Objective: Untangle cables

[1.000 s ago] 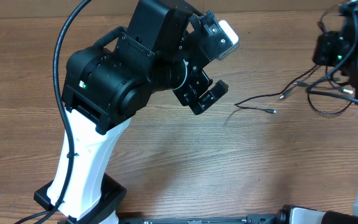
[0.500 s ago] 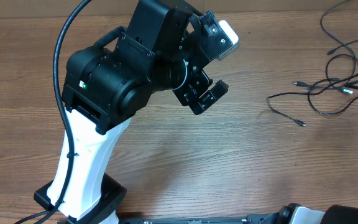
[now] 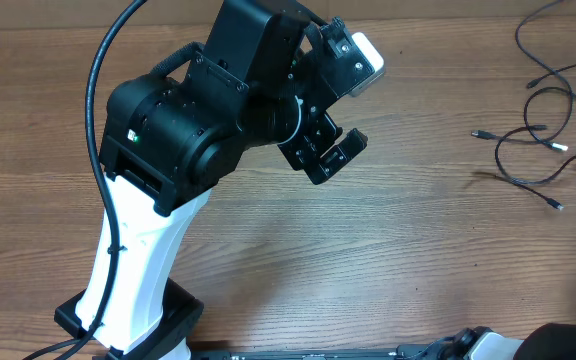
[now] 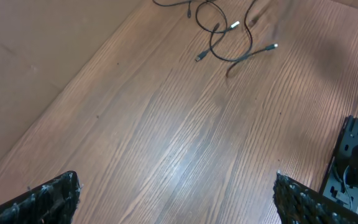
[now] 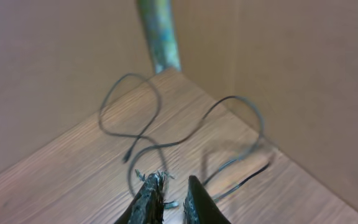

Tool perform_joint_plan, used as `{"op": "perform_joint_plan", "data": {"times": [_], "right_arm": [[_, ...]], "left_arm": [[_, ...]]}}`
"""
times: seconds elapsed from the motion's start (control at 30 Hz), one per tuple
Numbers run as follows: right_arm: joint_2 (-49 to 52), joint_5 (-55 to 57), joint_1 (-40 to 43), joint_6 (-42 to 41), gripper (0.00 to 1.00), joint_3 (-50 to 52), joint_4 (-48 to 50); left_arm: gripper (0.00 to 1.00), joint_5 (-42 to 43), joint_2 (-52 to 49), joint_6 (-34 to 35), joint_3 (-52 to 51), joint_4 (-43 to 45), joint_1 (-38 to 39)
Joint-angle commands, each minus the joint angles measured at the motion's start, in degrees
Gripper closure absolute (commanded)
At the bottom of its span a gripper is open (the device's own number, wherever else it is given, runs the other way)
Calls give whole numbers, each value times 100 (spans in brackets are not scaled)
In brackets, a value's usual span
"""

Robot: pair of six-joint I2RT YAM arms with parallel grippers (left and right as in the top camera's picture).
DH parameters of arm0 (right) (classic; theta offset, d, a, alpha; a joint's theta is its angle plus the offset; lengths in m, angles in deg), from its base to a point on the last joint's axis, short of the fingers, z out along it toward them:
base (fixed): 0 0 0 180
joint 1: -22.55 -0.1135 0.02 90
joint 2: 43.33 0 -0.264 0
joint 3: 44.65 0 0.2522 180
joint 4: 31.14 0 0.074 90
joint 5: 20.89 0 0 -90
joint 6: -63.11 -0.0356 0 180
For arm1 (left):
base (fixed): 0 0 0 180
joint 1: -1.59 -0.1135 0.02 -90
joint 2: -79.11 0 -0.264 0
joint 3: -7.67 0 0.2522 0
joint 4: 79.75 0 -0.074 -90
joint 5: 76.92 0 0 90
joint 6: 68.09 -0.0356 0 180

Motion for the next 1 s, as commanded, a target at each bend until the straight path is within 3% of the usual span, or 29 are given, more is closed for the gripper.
{"op": "perform_joint_plan", "data": {"times": [0.0,0.13,0.4,0.5,0.7,0.8,0.97], "right_arm": [[46,17,219,-81,88,-81,72],[365,15,393,-83,93,-81,74],[953,-566,413,-81,90,-81,-20],[1043,-1049,413,-81,75,-81,-46],[1060,-1899,363,-81,19,-81,-129],[1060,-2205,229,-81,0,-81,-262],[1060,-2264,-199,-81,0,-79,-542]], "left_arm": [[0,-26,-76,-61,22,9,22],[0,-26,-76,-61,22,9,22],[0,-26,-79,-61,22,9,22],[0,-26,-79,-61,22,9,22],[0,-26,-79,-61,22,9,22],[0,-26,-79,-61,22,9,22],[1,-26,-79,-61,22,9,22]]}}
